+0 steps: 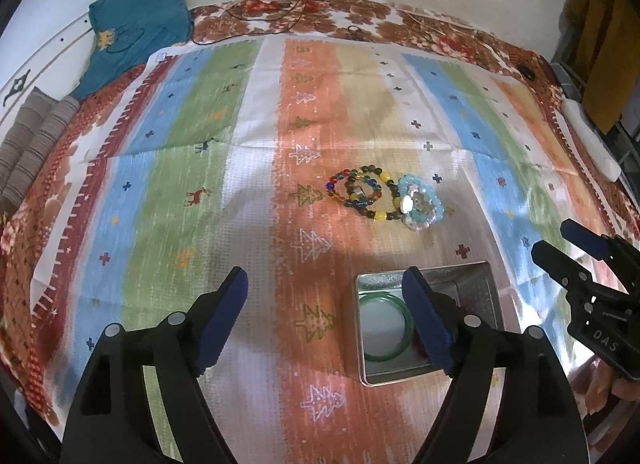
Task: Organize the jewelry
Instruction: 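Open left gripper over the tin while right gripper releases the red bracelet inside, then move both grippers back from the tin to the remaining bracelets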
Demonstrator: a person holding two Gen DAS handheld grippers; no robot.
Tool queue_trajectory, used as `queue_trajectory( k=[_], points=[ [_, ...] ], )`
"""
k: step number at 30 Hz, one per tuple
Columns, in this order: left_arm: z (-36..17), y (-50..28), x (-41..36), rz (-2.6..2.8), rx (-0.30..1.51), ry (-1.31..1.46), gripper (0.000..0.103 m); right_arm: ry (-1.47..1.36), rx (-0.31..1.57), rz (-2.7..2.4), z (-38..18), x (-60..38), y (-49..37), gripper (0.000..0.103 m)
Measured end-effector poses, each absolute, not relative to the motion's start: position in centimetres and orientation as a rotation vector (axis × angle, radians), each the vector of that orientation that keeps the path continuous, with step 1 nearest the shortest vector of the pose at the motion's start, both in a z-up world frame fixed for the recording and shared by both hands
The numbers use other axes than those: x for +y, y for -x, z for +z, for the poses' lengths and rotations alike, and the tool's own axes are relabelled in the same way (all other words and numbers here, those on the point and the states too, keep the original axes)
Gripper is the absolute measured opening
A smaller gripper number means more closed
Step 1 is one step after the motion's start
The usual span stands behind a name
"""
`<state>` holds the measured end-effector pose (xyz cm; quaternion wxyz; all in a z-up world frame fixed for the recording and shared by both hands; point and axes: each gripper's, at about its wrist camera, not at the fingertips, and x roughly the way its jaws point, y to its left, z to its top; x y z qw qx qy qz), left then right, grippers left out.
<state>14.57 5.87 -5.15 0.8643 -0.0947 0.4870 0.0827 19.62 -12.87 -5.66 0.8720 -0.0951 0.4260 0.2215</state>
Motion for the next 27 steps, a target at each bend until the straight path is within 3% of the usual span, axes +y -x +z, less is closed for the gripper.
queue_trajectory(
  k=[4, 27],
  points=[
    [-5.2, -14.8, 5.9, 0.174, 1.021, 0.198, 0.084, 0.187, 0.897, 0.466, -5.8, -12.7, -19.9, 0.067],
    [-6.0, -17.5, 7.5, 0.219, 1.006, 0.184, 0.086, 0.183, 0.948, 0.436, -6.8, -11.6, -23.0, 0.069]
  ],
)
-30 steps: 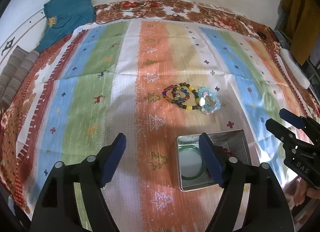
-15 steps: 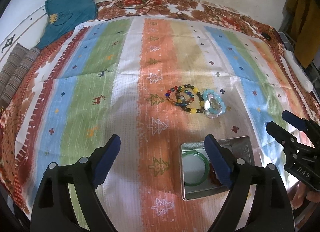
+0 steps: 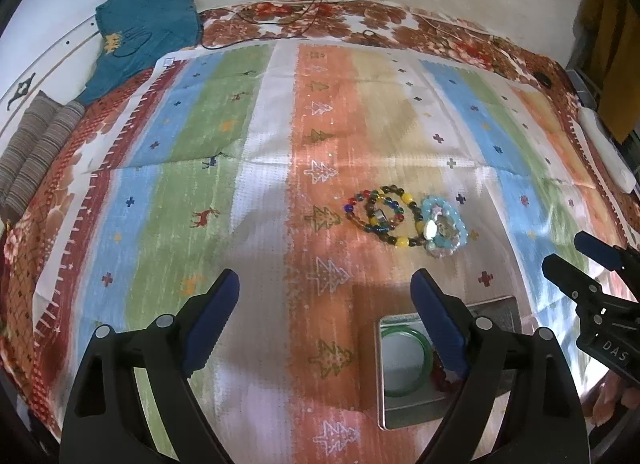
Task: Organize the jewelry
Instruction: 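Move both grippers back from the tin to the remaining bracelets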
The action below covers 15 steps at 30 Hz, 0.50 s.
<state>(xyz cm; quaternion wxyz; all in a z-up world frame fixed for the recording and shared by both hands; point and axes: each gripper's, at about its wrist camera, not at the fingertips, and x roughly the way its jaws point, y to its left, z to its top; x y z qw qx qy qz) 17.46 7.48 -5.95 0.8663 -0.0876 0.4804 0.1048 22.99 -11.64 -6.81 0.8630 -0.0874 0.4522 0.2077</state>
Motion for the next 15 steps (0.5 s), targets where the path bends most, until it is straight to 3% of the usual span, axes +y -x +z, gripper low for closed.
queue_trajectory(
  k=[15],
  points=[
    [-7.9, -19.8, 9.7, 0.223, 1.019, 0.231, 0.086, 0.228, 0.987, 0.465, -7.9, -9.6, -24.4, 0.072]
  ],
)
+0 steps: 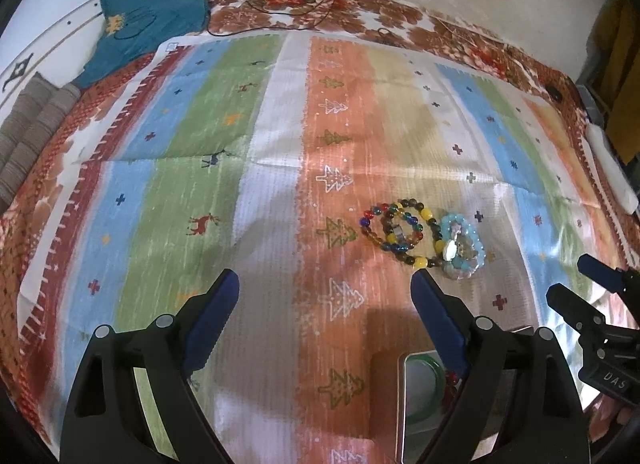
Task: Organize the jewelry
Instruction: 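Move both grippers back from the tin to the remaining bracelets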
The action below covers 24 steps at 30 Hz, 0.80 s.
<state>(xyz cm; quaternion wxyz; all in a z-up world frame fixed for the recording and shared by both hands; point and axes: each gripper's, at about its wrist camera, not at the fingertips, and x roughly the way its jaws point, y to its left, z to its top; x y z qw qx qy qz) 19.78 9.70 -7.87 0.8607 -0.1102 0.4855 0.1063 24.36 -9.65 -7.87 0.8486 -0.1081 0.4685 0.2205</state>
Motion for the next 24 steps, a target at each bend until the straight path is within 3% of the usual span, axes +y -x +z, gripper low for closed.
queue_trajectory(
  k=[24],
  points=[
    [-10.5, -24.2, 9.4, 0.172, 1.055, 0.19, 0.086, 0.228, 1.099, 0.443, -11.6, -8.1, -28.2, 0.072]
  ],
)
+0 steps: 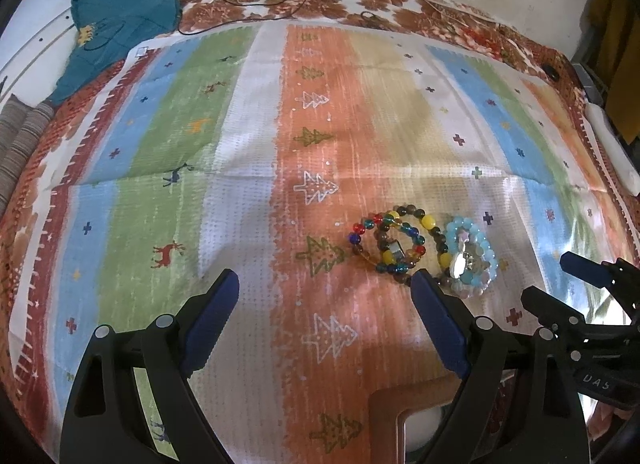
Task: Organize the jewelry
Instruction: 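Move both grippers back from the tin to the remaining bracelets, then grasp the multicolour bead bracelet with left gripper while right gripper grasps the clear crystal bracelet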
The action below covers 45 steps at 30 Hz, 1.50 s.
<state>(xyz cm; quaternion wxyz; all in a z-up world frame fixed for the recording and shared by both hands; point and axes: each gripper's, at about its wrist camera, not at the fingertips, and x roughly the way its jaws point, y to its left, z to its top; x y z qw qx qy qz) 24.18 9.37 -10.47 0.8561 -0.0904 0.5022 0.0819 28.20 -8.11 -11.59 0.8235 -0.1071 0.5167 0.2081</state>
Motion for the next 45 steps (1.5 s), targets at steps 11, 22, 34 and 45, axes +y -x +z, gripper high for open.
queue_trajectory(
  k=[11, 22, 34, 45],
  points=[
    [-12.6, -26.2, 9.4, 0.163, 1.096, 0.166, 0.086, 0.237, 1.143, 0.423, -13.4, -8.0, -29.7, 0.072],
    [-13.9, -27.6, 9.6, 0.156, 1.12, 0.137, 0.086, 0.211, 1.175, 0.416, -14.2, -7.4, -31.0, 0.065],
    [-16.1, -28.7, 10.3, 0.173, 1.151, 0.151, 0.083, 0.226, 1.221, 0.439, -15.8, -6.4, -31.5, 0.041],
    [-17.2, -29.9, 9.7, 0.183, 1.163, 0.127, 0.072, 0.24, 1.241, 0.441, -16.9, -6.2, -32.2, 0.031]
  ],
)
